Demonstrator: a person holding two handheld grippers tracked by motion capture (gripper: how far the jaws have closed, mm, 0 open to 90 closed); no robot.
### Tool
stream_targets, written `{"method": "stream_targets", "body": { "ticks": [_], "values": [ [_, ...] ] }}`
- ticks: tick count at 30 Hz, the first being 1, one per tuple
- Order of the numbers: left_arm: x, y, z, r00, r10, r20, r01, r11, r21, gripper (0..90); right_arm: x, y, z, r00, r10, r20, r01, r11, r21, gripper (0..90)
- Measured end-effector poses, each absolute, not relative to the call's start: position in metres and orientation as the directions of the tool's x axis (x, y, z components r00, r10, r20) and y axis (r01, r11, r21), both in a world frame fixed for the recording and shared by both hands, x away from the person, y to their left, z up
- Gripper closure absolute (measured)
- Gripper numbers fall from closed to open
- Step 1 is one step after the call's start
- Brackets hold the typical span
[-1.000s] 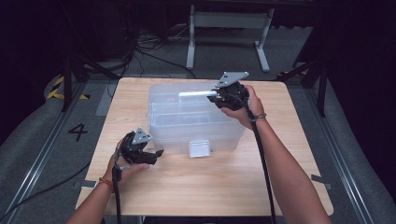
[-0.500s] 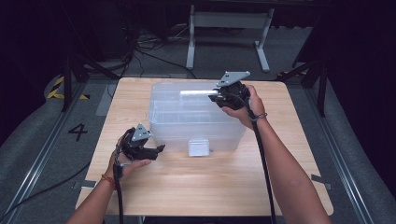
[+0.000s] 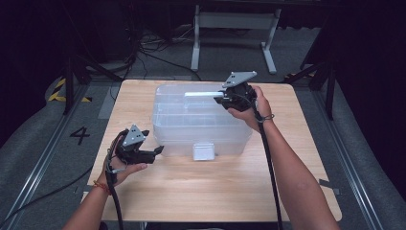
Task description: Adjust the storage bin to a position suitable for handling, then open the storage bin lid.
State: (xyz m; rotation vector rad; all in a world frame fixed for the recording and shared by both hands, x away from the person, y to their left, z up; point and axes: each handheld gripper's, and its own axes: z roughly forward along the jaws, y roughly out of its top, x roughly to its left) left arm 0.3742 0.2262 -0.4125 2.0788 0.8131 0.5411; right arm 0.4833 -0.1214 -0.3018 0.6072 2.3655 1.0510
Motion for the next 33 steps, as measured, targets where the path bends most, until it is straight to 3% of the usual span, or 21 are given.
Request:
{"method": "stream_targets", "body": {
  "ticks": [26, 29, 30, 33],
  "values": [
    [0.386, 0.227, -0.399, 0.691, 0.721, 0.063, 0.343, -0.403, 0.848, 25.7, 0.504, -0.121, -0.282, -0.804, 0.571, -0.166, 0.275, 0.605, 0.747, 72.7],
    [0.386, 0.227, -0.398, 0.703, 0.709, 0.059, 0.336, -0.403, 0.851, 30.5, 0.506, -0.121, -0.28, -0.806, 0.569, -0.164, 0.277, 0.608, 0.744, 72.6],
    [0.385, 0.226, -0.398, 0.697, 0.715, 0.063, 0.333, -0.4, 0.854, 38.3, 0.507, -0.121, -0.279, -0.807, 0.569, -0.158, 0.282, 0.607, 0.743, 72.6],
    [0.386, 0.225, -0.398, 0.701, 0.71, 0.064, 0.332, -0.404, 0.852, 40.2, 0.508, -0.121, -0.279, -0.807, 0.571, -0.153, 0.288, 0.606, 0.742, 72.6]
  ]
}}
